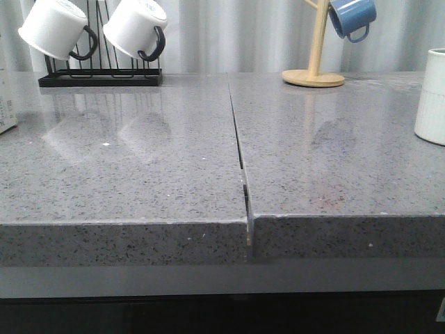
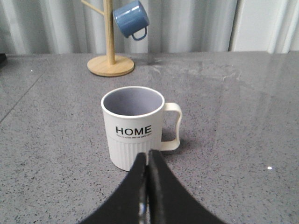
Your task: Place milk next to cup
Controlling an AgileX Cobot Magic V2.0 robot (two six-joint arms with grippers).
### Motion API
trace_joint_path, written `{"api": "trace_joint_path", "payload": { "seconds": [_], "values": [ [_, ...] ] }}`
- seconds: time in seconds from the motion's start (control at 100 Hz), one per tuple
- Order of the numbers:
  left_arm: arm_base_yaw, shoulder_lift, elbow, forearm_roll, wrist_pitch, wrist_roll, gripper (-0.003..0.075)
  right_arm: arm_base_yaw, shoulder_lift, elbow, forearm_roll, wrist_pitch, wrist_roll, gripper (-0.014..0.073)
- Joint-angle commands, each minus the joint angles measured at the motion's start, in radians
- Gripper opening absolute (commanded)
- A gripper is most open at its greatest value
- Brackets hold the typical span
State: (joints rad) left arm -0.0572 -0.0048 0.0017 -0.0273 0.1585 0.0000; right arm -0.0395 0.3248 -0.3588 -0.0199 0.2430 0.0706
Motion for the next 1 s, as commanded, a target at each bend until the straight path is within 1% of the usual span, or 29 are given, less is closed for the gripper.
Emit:
{"api": "trace_joint_path", "payload": {
  "seconds": [0.0, 0.04, 0.14, 0.19, 0.21, 0.35, 0.54, 0.65, 0.82, 0.99],
  "values": [
    [0.002, -0.032, 0.041, -0.003, -0.081, -0.008, -0.0021, -0.005, 0.086, -0.038, -0.004, -0.125, -0.002, 0.0035],
    [0.002, -0.032, 0.041, -0.003, -0.081, -0.008, -0.0021, -0.005, 0.126, -0.038, -0.004, -0.131, -0.002, 0.0088],
    [0.002, -0.032, 0.041, -0.003, -0.081, -0.008, -0.0021, -0.006, 0.217, -0.038, -0.004, -0.168, -0.002, 0.0290],
    [0.002, -0.032, 0.041, -0.003, -0.081, -0.008, -0.0021, -0.006, 0.258, -0.038, -0.004, -0.202, -0.002, 0.0356],
    [0.002, -0.032, 0.041, -0.003, -0.081, -0.008, -0.0021, -0.006, 0.275, -0.038, -0.004, -0.219, -0.002, 0.0369],
    [0.002, -0.032, 0.041, -0.003, -0.081, -0.008, -0.0021, -0.010, 0.389, -0.038, -0.005, -0.331, -0.003, 0.0370],
    [0.002, -0.032, 0.041, -0.003, -0.081, -0.008, -0.0021, -0.088, 0.540, -0.038, -0.005, -0.454, -0.010, 0.0370],
    [0.002, -0.032, 0.041, -0.003, -0.081, -0.008, -0.0021, -0.113, 0.623, -0.038, -0.005, -0.538, -0.012, 0.0370],
    [0.002, -0.032, 0.041, -0.003, -0.081, -0.008, -0.0020, -0.150, 0.765, -0.038, -0.005, -0.703, -0.012, 0.0370],
    [0.002, -0.032, 0.041, -0.003, -0.081, -0.010, -0.0021, -0.155, 0.902, -0.045, -0.005, -0.858, -0.012, 0.0370]
  ]
}}
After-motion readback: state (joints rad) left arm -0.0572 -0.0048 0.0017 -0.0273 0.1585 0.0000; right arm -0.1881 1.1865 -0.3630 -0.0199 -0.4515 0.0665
